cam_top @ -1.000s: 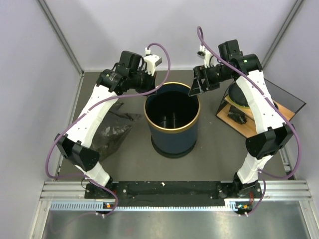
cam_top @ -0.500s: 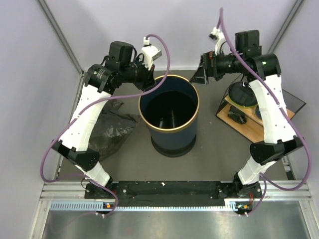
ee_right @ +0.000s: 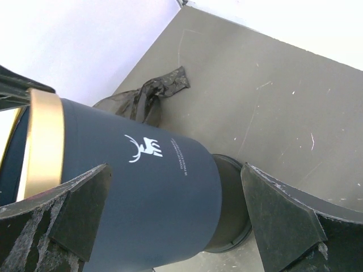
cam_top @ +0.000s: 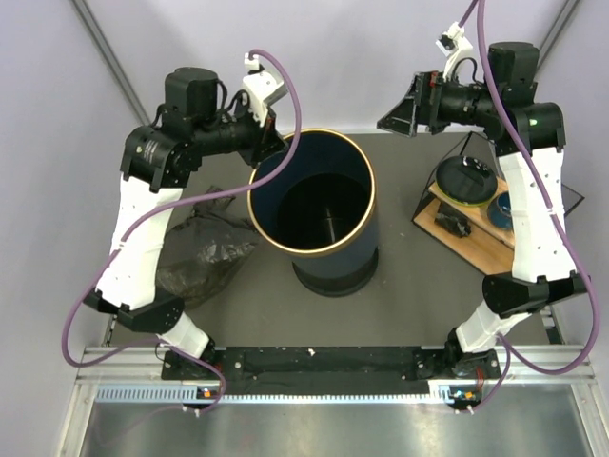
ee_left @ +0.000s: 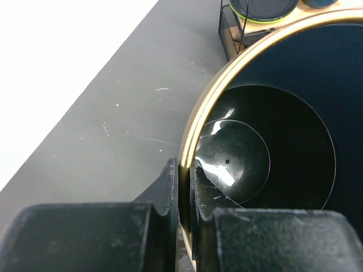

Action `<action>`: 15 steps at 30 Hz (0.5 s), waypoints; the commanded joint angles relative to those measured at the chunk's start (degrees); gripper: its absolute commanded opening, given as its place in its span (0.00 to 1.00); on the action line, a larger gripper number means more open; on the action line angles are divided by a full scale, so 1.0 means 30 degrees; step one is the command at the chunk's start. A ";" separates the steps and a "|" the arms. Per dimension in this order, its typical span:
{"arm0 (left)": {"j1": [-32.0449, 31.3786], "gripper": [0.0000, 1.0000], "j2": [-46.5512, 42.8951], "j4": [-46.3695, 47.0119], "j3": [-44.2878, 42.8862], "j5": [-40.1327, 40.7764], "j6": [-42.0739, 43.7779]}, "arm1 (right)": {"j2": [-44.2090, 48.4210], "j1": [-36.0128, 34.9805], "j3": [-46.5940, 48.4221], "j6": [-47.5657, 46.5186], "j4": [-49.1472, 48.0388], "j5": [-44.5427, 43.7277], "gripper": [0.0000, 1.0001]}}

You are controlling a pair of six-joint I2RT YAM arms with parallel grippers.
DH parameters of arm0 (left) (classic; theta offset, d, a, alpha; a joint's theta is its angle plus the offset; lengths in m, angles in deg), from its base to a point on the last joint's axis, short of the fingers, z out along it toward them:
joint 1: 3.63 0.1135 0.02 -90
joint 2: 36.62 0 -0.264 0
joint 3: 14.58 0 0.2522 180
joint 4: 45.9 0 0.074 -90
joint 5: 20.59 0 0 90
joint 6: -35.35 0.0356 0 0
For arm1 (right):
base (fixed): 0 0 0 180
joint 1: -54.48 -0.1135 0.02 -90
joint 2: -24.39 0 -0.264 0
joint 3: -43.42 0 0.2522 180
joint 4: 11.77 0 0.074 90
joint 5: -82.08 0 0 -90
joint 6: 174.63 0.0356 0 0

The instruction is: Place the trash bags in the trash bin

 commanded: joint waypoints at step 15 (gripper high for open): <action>0.0660 0.00 -0.3503 0.4803 -0.2075 -0.1508 -0.0651 | 0.0578 0.0126 0.0041 -0.0294 -0.1051 -0.0098 0.99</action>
